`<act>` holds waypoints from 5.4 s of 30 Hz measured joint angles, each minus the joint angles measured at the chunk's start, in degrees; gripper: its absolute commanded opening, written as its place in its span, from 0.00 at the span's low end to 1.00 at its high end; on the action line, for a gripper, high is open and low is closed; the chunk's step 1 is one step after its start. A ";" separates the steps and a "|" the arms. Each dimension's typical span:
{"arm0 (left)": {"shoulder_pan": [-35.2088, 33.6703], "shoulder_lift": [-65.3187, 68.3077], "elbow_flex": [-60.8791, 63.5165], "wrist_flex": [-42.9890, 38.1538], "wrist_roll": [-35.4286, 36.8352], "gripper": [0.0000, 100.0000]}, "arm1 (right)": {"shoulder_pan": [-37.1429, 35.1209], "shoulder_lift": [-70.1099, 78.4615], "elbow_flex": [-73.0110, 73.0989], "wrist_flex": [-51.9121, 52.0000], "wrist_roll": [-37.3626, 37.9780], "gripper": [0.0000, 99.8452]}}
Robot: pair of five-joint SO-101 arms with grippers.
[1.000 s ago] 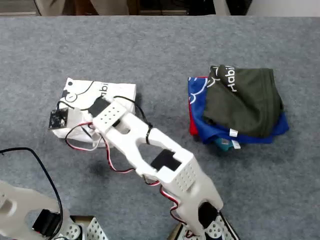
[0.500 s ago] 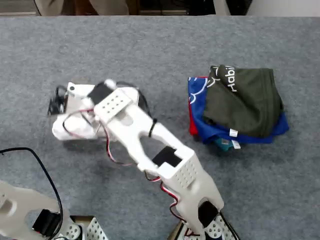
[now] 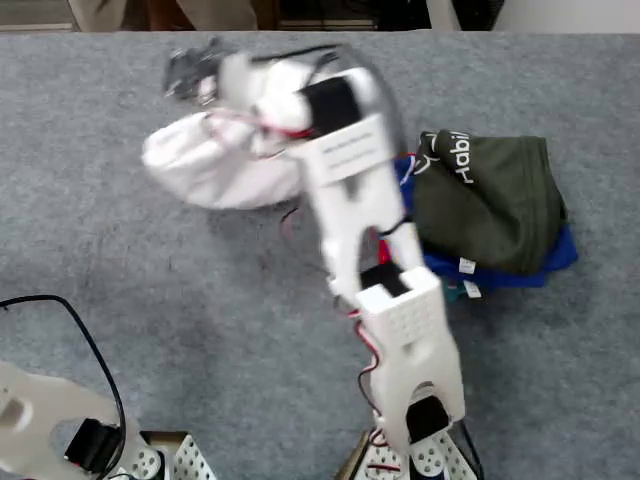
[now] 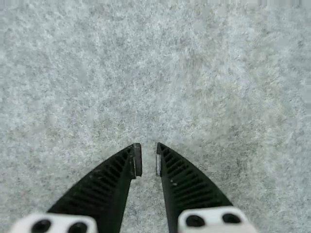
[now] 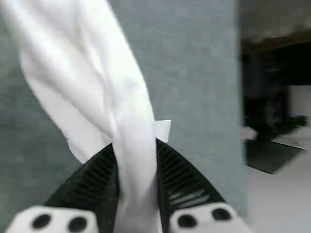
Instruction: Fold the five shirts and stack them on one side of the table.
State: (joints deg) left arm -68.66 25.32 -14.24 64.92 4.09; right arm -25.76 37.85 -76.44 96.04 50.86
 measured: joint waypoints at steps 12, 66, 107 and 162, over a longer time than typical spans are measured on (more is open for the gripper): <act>0.26 0.70 0.00 0.00 0.00 0.07 | 23.30 0.00 -6.15 -16.18 8.44 0.00; 0.62 0.70 0.00 0.00 0.00 0.07 | 43.52 0.00 -15.65 2.99 16.09 0.00; 0.62 0.70 0.00 0.00 -1.32 0.09 | 40.88 -11.52 12.04 5.45 16.09 0.00; 27.78 -9.49 -1.85 28.40 2.20 0.09 | 27.25 -91.43 103.47 1.14 4.04 0.00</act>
State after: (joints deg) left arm -40.88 15.82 -16.09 93.32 6.29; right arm 1.49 -53.58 27.03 97.19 54.90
